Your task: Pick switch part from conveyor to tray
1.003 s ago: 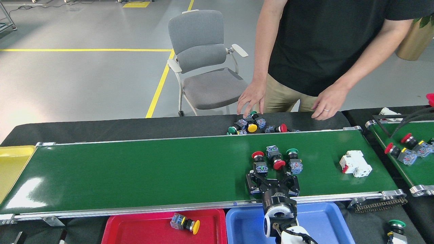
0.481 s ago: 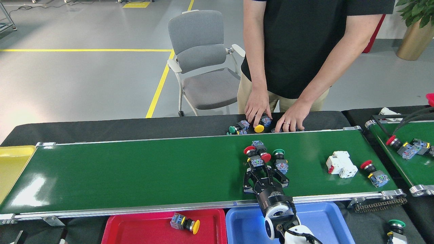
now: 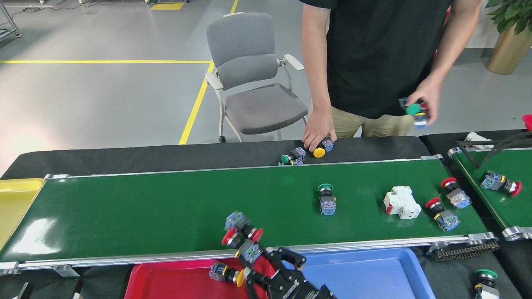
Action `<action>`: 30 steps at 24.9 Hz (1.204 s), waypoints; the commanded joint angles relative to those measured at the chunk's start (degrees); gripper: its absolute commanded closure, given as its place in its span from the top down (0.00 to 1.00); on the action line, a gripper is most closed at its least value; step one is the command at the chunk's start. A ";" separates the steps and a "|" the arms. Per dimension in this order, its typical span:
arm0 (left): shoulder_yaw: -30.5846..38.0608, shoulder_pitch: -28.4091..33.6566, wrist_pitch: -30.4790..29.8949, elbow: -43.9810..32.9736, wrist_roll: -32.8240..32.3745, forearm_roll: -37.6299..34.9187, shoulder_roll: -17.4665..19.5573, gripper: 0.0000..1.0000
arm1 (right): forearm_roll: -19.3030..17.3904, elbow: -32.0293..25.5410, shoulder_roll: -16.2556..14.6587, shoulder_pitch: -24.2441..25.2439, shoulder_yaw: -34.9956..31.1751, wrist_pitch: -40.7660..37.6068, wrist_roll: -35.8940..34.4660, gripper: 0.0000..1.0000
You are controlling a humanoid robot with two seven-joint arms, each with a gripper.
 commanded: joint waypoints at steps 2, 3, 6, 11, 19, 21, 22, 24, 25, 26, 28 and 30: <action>0.11 -0.25 -0.07 -0.72 0.20 0.12 0.59 1.00 | 0.19 -0.80 0.53 0.54 2.35 -1.09 1.92 1.00; 0.11 -0.16 -0.07 -0.80 0.20 0.12 0.59 1.00 | 0.10 -0.80 0.62 0.54 2.44 -1.27 3.76 1.00; 0.11 -0.07 -0.07 -0.98 0.20 0.12 0.59 1.00 | -0.42 -0.80 0.97 0.10 1.92 -1.36 5.61 1.00; 0.11 0.02 0.01 -1.07 0.20 0.12 0.24 1.00 | -0.51 -4.76 3.00 -0.16 -8.54 5.06 5.26 0.98; 0.11 0.45 -0.16 -2.91 0.20 0.21 -0.03 1.00 | 0.10 -5.81 2.29 5.46 -15.40 35.20 -7.48 0.98; 0.11 0.89 -0.16 -3.53 0.20 0.21 -0.11 1.00 | 0.10 -6.95 0.36 9.42 -15.40 37.05 -9.86 0.98; 0.11 1.16 -0.16 -3.53 0.20 0.21 -0.03 1.00 | 0.10 -6.95 -0.26 11.18 -15.40 37.05 -10.39 0.98; 0.11 1.16 -0.16 -3.53 0.20 0.21 0.06 1.00 | 0.10 -6.87 -0.87 13.55 -15.40 36.96 -10.74 0.99; 0.11 1.16 -0.16 -3.53 0.20 0.21 0.15 1.00 | 0.10 -6.87 -0.96 13.72 -15.40 36.96 -10.74 0.99; 0.11 1.07 -0.16 -3.53 0.20 0.21 0.15 1.00 | 0.10 -6.95 -0.96 13.81 -15.40 36.96 -10.74 0.99; -0.51 0.46 -0.25 -3.88 0.20 0.21 0.15 1.00 | 0.10 -6.69 -0.70 12.41 -16.01 37.23 -9.86 0.99; -2.44 0.10 -0.25 -4.85 0.11 0.21 0.15 1.00 | 0.02 -6.25 -0.70 9.42 -16.72 37.58 -8.63 0.99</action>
